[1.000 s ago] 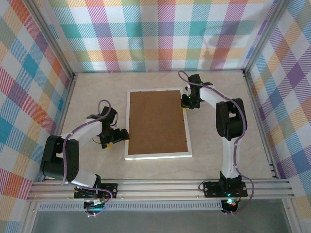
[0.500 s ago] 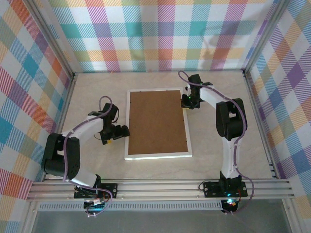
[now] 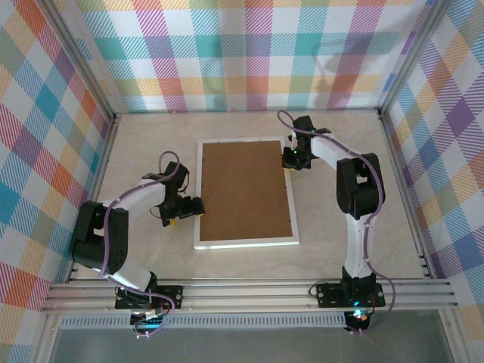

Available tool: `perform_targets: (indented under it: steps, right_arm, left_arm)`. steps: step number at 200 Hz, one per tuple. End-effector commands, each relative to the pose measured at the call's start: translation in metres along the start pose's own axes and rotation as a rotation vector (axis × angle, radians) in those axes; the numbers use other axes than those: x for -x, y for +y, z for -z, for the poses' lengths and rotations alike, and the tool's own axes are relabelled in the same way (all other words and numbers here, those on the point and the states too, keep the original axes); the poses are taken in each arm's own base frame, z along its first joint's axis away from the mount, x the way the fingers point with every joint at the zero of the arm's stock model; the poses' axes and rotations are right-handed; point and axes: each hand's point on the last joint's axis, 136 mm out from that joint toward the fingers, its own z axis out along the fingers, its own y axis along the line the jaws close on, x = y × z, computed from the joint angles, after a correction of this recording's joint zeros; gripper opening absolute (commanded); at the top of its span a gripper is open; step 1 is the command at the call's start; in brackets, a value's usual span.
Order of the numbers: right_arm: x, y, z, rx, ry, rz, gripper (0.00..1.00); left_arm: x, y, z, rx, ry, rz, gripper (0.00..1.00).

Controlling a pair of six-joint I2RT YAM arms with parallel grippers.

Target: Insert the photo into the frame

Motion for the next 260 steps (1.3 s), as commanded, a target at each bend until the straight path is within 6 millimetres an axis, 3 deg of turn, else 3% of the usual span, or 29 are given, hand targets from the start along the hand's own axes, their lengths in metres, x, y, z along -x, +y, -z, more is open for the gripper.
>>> perform_targets:
  steps: [1, 55, 106, 206, 230, 260]
  right_arm:
    - [-0.028, -0.016, -0.014, -0.081, 0.081, 0.003, 0.17]
    - [-0.037, -0.003, -0.022, -0.069, 0.104, 0.003, 0.17]
    - [-0.049, 0.01, -0.031, -0.039, 0.133, -0.015, 0.17]
    - [-0.054, 0.01, -0.034, -0.031, 0.142, -0.028, 0.17]
    - [-0.052, 0.009, -0.029, -0.041, 0.133, -0.022, 0.17]
    - [-0.041, 0.008, -0.011, -0.04, 0.099, -0.018, 0.21]
  left_arm:
    - [-0.018, -0.006, -0.025, 0.023, 0.072, -0.003, 0.92]
    - [-0.038, -0.008, -0.05, 0.092, 0.141, -0.034, 0.9]
    - [-0.048, -0.014, -0.059, 0.237, 0.205, -0.176, 0.89]
    - [-0.056, -0.022, -0.082, 0.31, 0.256, -0.247, 0.89]
    - [-0.048, -0.034, -0.073, 0.278, 0.234, -0.26, 0.89]
    - [-0.012, -0.073, -0.027, 0.155, 0.095, -0.267, 0.91]
